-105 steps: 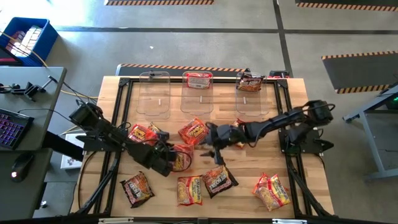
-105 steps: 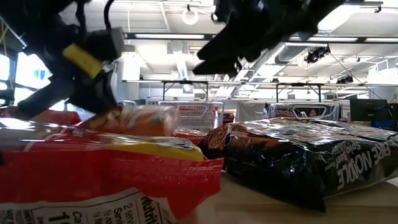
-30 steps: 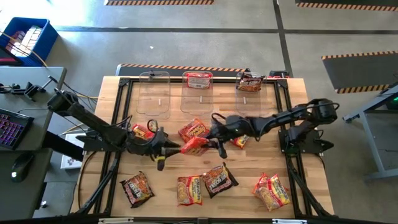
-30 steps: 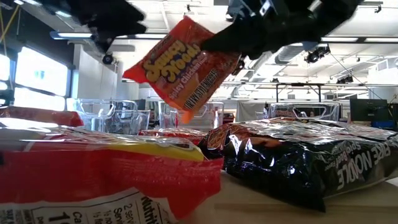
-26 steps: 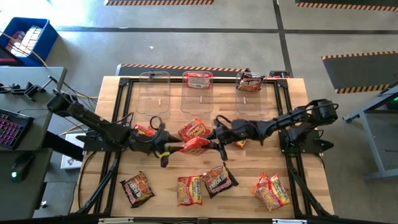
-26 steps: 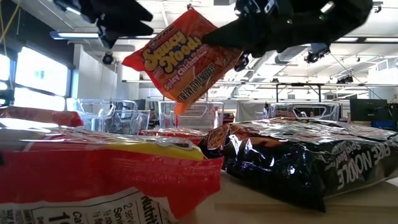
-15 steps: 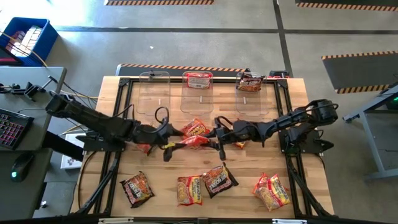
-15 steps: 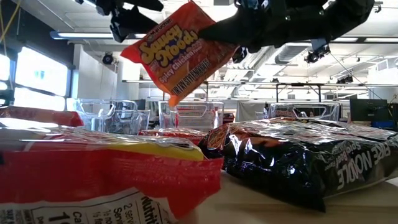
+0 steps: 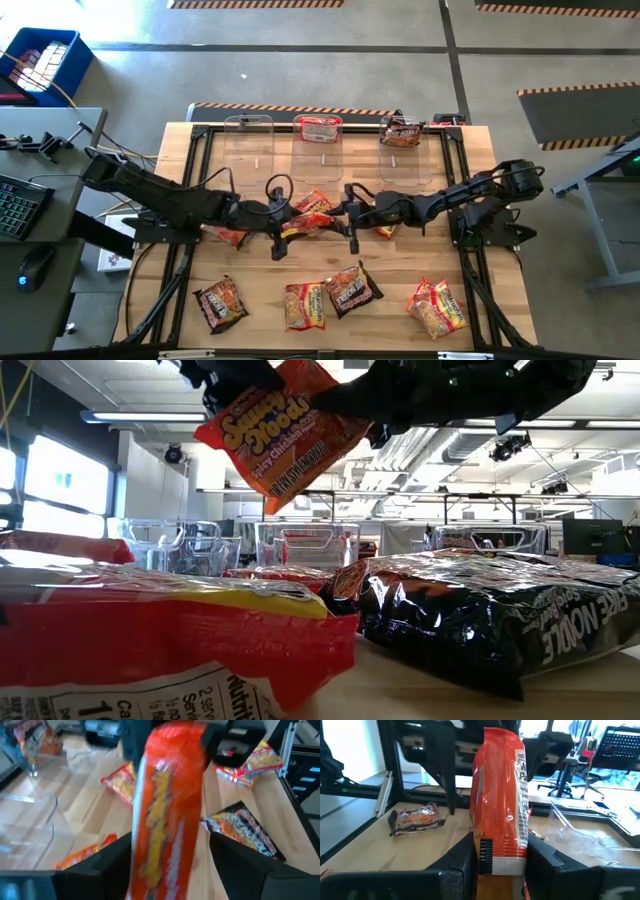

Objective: Sort Maruchan noodles
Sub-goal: Put the orange noodle pack into the left transparent bin

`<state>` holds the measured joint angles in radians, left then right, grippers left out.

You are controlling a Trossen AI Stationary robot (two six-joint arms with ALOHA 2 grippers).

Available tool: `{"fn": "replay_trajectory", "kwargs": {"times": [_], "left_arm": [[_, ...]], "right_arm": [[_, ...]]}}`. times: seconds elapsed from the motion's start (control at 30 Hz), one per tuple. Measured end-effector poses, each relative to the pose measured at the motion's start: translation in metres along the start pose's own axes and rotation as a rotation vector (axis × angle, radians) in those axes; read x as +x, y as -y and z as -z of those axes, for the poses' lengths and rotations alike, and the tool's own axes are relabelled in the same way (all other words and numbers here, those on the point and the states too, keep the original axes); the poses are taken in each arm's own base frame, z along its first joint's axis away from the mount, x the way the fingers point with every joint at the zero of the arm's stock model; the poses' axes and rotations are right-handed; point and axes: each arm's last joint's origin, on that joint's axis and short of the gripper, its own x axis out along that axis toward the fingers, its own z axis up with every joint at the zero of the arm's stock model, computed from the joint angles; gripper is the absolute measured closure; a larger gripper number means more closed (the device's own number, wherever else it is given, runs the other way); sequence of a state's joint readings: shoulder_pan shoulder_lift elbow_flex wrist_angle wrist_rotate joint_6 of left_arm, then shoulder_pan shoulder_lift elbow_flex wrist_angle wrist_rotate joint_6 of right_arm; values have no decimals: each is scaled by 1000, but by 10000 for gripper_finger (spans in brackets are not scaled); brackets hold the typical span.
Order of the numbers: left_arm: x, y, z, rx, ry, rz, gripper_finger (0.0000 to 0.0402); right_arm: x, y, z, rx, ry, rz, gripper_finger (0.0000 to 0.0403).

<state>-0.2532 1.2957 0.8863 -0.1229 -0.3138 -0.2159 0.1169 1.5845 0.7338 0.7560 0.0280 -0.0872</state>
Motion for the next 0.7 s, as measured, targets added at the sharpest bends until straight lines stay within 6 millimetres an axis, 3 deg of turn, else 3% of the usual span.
{"fn": "replay_trajectory", "kwargs": {"times": [0.2,0.5,0.7], "left_arm": [[4,-16,-6,45,-75,11,186],[5,-47,-10,45,-114,100,306],[-9,-70,-14,53,-218,87,314]], "right_arm": [[0,1,-2,0,22,27,295],[0,6,-4,-1,28,129,295],[0,10,-3,-44,22,165,264]]}}
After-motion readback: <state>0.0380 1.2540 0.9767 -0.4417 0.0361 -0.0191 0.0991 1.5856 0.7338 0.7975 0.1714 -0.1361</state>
